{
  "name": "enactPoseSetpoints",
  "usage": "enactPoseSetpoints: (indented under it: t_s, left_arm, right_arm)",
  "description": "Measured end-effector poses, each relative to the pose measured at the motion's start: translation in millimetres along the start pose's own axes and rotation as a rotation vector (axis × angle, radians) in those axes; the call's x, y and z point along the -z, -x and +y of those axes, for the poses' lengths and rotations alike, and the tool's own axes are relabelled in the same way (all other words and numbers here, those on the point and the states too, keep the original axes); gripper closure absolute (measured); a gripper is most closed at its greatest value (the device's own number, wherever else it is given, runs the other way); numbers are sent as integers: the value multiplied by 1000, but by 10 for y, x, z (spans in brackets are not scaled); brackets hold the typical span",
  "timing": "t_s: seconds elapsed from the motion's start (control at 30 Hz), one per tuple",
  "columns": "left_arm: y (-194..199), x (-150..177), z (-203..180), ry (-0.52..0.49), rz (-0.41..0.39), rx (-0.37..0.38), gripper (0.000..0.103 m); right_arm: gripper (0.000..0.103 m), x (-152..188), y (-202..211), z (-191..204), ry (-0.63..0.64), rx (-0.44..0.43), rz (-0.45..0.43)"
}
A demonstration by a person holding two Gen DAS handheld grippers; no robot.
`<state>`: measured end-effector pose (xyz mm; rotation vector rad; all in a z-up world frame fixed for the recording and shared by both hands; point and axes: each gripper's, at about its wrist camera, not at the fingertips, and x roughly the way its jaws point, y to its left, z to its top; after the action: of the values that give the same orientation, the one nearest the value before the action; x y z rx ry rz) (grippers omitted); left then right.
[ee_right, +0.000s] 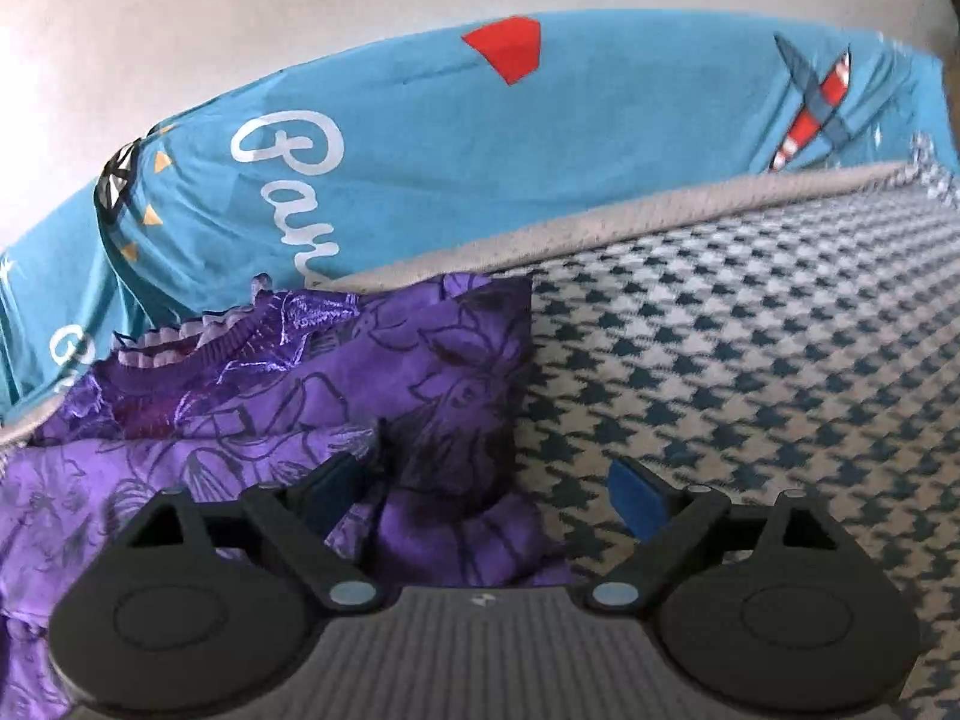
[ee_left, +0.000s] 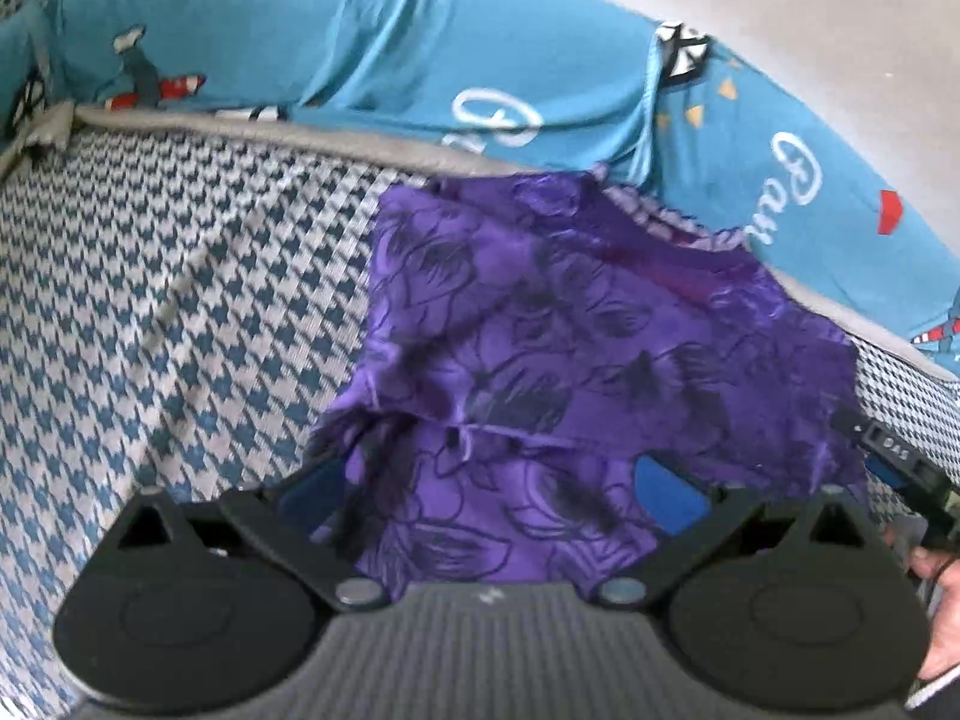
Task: Fold clothes
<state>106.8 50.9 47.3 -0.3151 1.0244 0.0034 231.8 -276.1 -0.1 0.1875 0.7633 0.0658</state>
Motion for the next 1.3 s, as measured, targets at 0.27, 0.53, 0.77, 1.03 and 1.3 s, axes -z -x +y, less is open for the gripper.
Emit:
enactPoseSetpoints:
  t_s: [0.27,0.53,0.77,1.03,1.3]
  left_arm:
    - [-186,64,98,-23,23,-73,0]
    - [-352,113,83,-64,57,-141,0]
    - [-406,142,15,-93,63,-148,0]
    - [-488,158,-6,-111,73,-194,0]
    - [-494,143,77,-94,70,-239,0]
  right_arm:
    - [8,60,-114,53,34,-22,38]
    - [39,93,-128,168,84,-48,1]
    - [53,70,-77,169,76,-75,2]
    - [41,91,-115,162,93,-61,-3]
    - [66,104,-72,234,104,-56,-31]
